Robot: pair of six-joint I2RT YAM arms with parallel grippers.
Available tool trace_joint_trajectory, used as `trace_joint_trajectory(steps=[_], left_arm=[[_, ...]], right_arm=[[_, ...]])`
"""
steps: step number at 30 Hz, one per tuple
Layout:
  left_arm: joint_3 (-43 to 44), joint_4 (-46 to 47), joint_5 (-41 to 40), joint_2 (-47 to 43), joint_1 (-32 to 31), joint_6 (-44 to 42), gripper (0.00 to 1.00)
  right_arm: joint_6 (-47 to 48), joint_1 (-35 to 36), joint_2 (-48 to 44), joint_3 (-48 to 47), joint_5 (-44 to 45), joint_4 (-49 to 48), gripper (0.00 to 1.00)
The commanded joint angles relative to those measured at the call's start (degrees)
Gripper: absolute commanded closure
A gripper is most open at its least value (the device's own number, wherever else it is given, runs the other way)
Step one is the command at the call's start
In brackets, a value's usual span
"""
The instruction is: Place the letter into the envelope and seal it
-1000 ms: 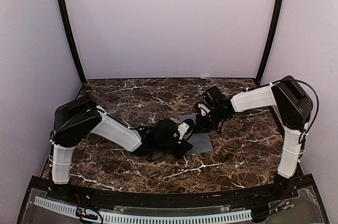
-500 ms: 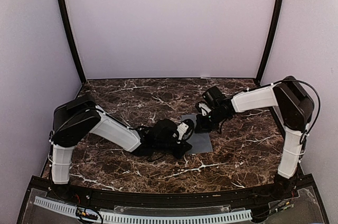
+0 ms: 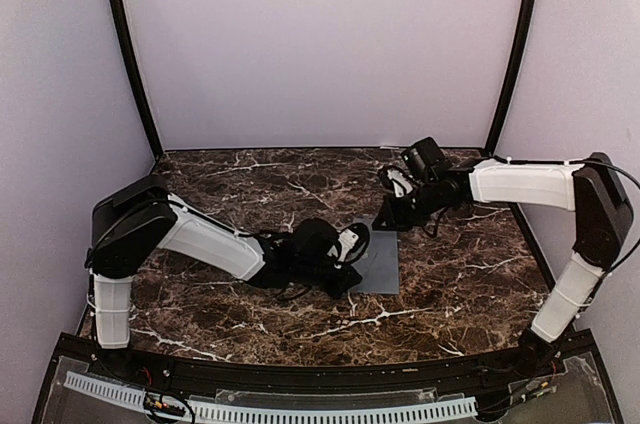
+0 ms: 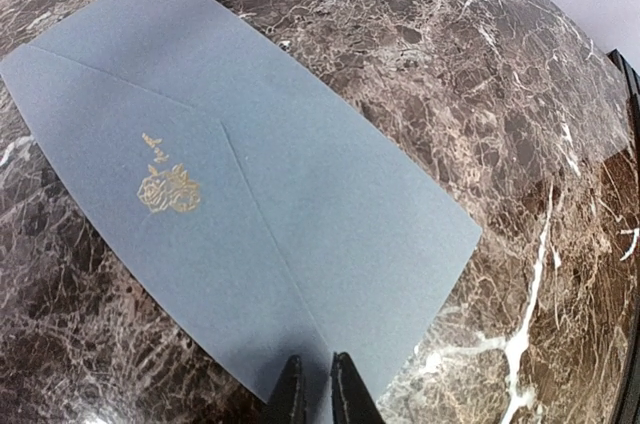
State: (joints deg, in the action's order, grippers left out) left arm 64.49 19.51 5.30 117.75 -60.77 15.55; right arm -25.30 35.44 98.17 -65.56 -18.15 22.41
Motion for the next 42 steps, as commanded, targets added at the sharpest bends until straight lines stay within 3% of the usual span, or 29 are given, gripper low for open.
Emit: trace_joint_trajectory(steps=[1,8,17,20,26,30,36,42], left_arm=[[2.3,-5.0,-0.8,-6.1,-0.4,-1.5,0.88],[2.9,-9.8,-5.5,-14.1,-0.3,-3.5,0.72],[-2.5,-16.1,-18.9,-30.1,0.8,-6.3,0.39],[-5.9,-17.0,-22.5,-36.9,2.9,-6.3,0.26],[-12.8,-21.0,-29.1,-50.3,9.7,-6.2,0.1],[-16.9,-22.9,-34.3,-56.9,15.1,-7.1,0.01],[-23.0,-20.9,-42.5,-63.2,23.7,-9.5,0.01],[-29.9,-7.8,-45.9,-63.1,30.7,-15.1,0.01]], right_arm=[[0.4,0.0,-6.4,1.4,0.2,1.0,0.91],[0.9,-0.1,-14.1,0.3,2.1,3.8,0.69],[1.3,-1.3,-23.1,-1.1,5.9,4.3,0.13],[1.9,-2.9,-24.9,-1.7,8.1,4.5,0.02],[4.7,-7.3,-29.4,-1.1,16.5,2.3,0.01],[8.1,-10.3,-33.6,4.1,22.0,-5.1,0.01],[16.6,-13.7,-38.4,16.6,31.1,-21.3,0.01],[21.2,-18.2,-38.3,28.0,34.6,-38.5,0.01]])
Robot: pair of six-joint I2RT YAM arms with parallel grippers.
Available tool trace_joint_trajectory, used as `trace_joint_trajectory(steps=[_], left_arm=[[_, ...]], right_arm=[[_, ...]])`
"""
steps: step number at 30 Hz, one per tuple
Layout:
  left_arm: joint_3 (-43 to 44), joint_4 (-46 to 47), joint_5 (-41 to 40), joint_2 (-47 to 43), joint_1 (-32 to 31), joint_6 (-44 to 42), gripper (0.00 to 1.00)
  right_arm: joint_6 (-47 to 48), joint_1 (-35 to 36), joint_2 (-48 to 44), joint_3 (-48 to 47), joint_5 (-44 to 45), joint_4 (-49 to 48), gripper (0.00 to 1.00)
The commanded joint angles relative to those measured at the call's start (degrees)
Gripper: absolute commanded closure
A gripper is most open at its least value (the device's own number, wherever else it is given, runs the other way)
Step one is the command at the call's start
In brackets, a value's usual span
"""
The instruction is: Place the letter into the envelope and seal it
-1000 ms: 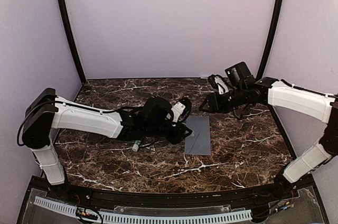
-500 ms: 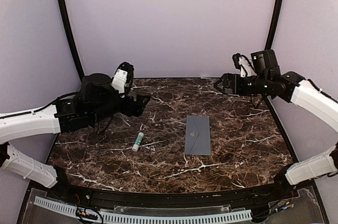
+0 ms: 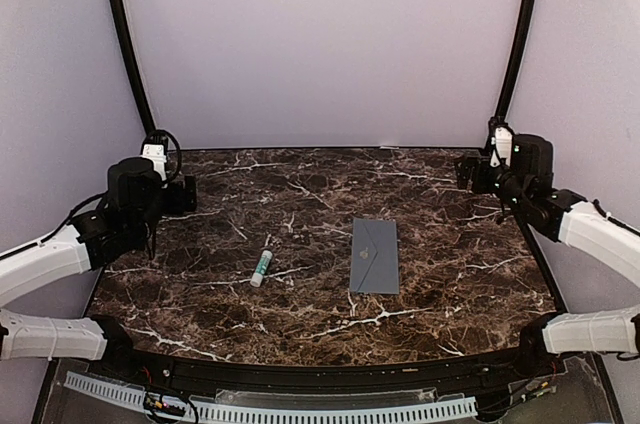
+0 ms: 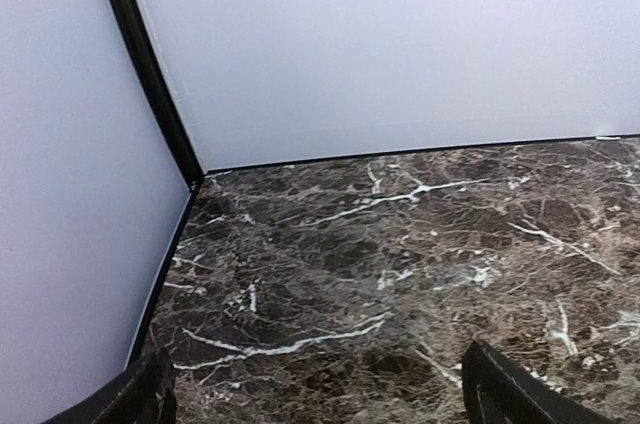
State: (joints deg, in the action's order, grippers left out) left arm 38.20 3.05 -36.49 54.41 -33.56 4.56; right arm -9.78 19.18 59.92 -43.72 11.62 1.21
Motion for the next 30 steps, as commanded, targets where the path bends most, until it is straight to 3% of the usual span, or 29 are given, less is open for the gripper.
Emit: trace_joint_trajectory(steps=[1,6,12,19,25,28,30], left_arm=[[-4.3,11.9,-4.4,0.7,5.2,-5.0,0.02],[-13.0,30.4,-6.6,5.9,10.6,-10.2,0.05],[-18.2,53.5,-3.1,14.3,14.3,-16.2,0.07],[-16.6,60.3,5.0,27.7,21.0,-13.0,0.04],[-15.3,62.5,15.3,33.4,25.9,-7.3,0.04],[-15.6,62.1,19.8,33.7,28.9,-4.9,0.05],[-16.5,66.1,22.7,36.0,30.2,-3.6,0.06]], right_arm=[[7.8,-2.2,0.2,9.0,4.3,-22.3,0.01],[14.6,-3.7,3.3,18.1,5.6,-39.3,0.01],[14.6,-7.7,12.3,23.9,5.4,-56.3,0.01],[10.9,-13.6,19.9,24.9,0.3,-64.6,0.01],[7.9,-17.3,28.7,24.7,-4.1,-72.7,0.01],[8.0,-17.4,28.2,21.6,-5.2,-65.1,0.02],[8.2,-17.5,29.3,22.2,-4.8,-69.0,0.01]])
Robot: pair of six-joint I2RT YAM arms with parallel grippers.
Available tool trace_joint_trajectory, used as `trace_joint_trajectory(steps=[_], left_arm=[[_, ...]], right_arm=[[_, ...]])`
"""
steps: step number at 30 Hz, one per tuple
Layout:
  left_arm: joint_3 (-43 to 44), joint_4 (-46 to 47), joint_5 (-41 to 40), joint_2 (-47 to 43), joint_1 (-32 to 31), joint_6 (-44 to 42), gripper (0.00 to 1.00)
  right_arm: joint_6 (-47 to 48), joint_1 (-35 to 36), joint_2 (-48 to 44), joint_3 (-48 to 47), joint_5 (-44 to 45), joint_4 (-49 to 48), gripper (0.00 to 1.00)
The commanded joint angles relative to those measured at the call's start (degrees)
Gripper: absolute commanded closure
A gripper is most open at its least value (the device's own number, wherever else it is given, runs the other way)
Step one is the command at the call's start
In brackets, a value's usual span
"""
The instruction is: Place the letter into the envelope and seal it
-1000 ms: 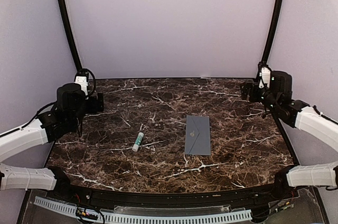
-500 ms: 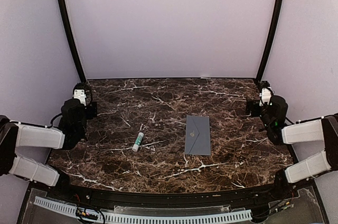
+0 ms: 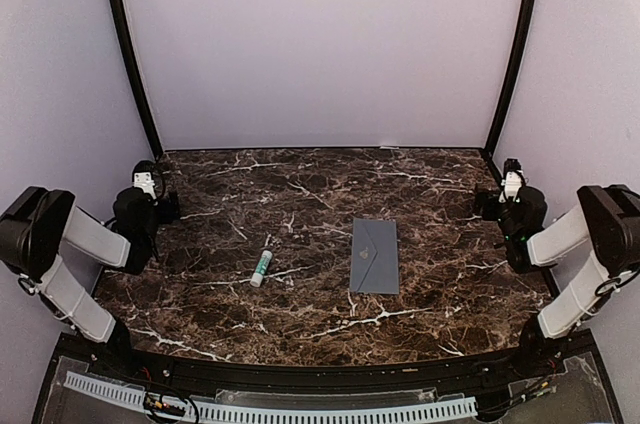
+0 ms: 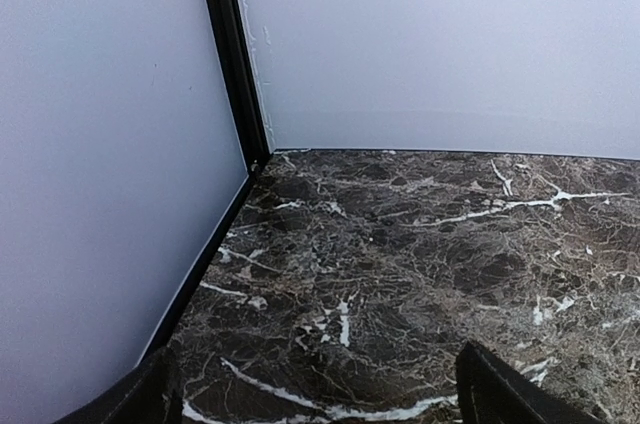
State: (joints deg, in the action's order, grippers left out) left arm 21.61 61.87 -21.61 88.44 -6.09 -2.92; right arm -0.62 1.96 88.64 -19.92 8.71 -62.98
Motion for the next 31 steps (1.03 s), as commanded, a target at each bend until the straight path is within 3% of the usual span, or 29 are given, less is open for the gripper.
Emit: trace_joint_trajectory(steps=[1,7,31], left_arm=[[-0.3,7.7,7.9,2.4,2.9,4.5,0.06],[0.0,5.6,6.9,1.9,3.1,5.2,0.01],[-0.2,6.7,7.1,2.2,3.1,4.9,0.01]], right_arm=[[-1.2,-0.2,0.0,-1.7,-1.5,-3.3,0.01],[-1.1,-0.3,0.2,-1.7,-1.6,-3.5,0.01],[-1.4,-0.6,0.2,-2.0,-2.4,-2.8,0.01]])
